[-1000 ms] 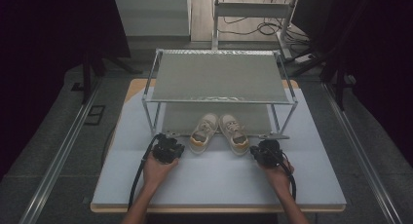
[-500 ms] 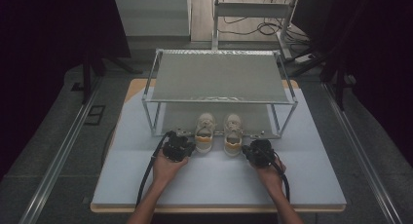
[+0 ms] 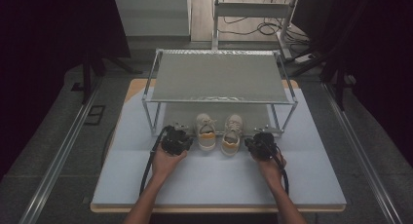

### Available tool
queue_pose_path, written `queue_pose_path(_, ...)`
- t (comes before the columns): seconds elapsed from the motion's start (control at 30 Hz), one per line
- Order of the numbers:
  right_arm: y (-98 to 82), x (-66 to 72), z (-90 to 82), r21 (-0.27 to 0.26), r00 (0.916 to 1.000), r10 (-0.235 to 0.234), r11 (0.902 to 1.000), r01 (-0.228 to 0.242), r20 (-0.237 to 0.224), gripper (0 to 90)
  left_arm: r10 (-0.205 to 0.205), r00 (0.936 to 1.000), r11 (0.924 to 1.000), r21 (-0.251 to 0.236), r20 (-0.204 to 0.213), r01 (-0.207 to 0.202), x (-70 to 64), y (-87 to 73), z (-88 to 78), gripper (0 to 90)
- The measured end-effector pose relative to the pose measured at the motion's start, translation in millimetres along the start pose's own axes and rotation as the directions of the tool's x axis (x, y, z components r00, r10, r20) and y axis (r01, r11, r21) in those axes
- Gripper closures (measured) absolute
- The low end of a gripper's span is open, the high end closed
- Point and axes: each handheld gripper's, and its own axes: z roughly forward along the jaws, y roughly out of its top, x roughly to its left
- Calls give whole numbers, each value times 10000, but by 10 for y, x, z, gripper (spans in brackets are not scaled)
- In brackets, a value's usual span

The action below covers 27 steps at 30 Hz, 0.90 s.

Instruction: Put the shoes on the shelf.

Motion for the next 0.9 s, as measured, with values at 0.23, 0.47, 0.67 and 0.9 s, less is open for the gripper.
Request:
queue_pose_path(0.23,89,-30,79,45,9999,117,9999,-117,18,831,-93,9999,9995,294,-104,96,109,140,120,780)
queue_pose_path(0.47,154,29,145,57,10000,53,10000,-54,79,849,-256,9997,9993,254,-18,256,105,239,174,780)
queue_pose_path(0.67,207,15,198,85,9995,323,9994,-324,64,878,705,9975,9969,335,98,-708,128,339,243,790)
queue_pose_path(0.9,270,78,262,89,9989,460,9989,-459,-57,888,772,9967,9966,272,251,-779,101,352,275,800)
